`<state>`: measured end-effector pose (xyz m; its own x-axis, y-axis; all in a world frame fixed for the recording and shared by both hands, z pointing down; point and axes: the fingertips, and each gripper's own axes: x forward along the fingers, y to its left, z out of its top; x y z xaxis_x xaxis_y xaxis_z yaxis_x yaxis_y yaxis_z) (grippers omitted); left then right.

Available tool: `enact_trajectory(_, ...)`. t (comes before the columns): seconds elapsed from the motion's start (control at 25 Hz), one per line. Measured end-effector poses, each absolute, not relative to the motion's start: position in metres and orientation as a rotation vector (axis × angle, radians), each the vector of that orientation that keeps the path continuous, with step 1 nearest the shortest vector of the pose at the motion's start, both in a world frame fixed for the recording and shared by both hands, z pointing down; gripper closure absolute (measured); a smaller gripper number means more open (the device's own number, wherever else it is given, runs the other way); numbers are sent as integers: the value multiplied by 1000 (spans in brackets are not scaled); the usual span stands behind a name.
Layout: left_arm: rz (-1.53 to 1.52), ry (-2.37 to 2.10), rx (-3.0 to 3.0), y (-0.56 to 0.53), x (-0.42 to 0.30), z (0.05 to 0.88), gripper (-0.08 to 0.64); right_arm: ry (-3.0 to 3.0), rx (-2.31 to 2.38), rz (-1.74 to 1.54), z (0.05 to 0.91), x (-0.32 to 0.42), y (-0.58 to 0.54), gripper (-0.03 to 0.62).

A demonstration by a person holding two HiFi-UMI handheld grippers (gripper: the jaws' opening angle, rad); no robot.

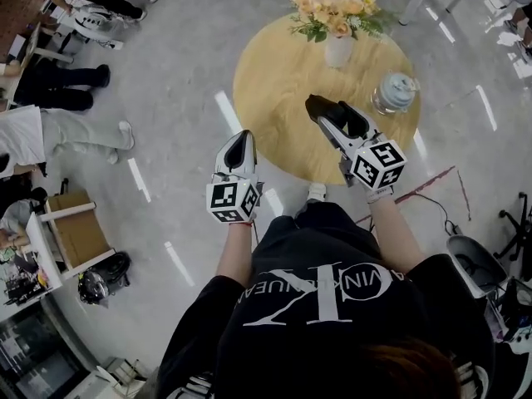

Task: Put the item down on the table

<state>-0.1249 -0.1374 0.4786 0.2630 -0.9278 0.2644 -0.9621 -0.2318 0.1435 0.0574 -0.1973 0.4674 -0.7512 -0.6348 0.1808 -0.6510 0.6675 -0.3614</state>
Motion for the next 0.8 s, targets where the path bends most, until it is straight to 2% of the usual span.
enact_trajectory(0.8, 168, -1717, 2233, -178, -153, 494, 549, -2849, 977, 623, 478, -15, -260, 321)
